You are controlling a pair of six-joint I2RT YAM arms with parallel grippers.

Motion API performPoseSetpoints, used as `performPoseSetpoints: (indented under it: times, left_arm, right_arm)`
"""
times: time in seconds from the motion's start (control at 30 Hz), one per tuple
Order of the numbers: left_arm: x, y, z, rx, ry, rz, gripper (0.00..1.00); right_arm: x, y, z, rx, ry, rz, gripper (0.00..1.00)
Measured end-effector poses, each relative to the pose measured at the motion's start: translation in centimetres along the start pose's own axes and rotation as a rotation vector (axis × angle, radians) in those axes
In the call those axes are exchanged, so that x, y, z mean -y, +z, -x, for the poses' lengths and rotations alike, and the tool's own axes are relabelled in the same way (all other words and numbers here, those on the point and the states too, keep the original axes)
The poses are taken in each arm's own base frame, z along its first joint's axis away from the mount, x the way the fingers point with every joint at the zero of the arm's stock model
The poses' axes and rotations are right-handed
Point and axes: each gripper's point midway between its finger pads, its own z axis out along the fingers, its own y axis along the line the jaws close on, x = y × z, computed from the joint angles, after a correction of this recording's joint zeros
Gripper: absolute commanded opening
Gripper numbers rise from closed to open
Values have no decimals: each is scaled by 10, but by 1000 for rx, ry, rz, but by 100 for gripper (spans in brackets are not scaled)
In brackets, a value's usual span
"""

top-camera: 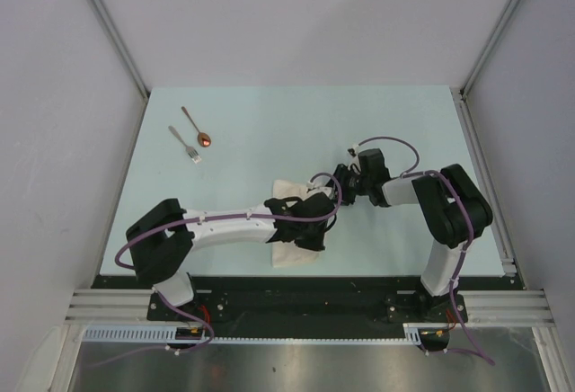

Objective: Fold the napkin into a case and place the utensils inside
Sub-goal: Pick up the 2/3-rectangle-folded napkin from the center of the board.

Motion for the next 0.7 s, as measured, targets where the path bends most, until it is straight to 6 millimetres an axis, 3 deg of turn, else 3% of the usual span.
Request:
performPoseSetpoints:
  times: [0.13,0.23,0.7]
  left_arm:
    - [-3,5,-6,-16,-3,-17,0]
    - [-1,5,-5,-13,2,-30,0]
    - [-3,0,-4,63,-7,-130,0]
  right_arm:
    - [5,2,6,4,2,-10,8]
    - [4,3,8,2,-5,-8,3]
    - [-7,4,14,-50,-44,-116,0]
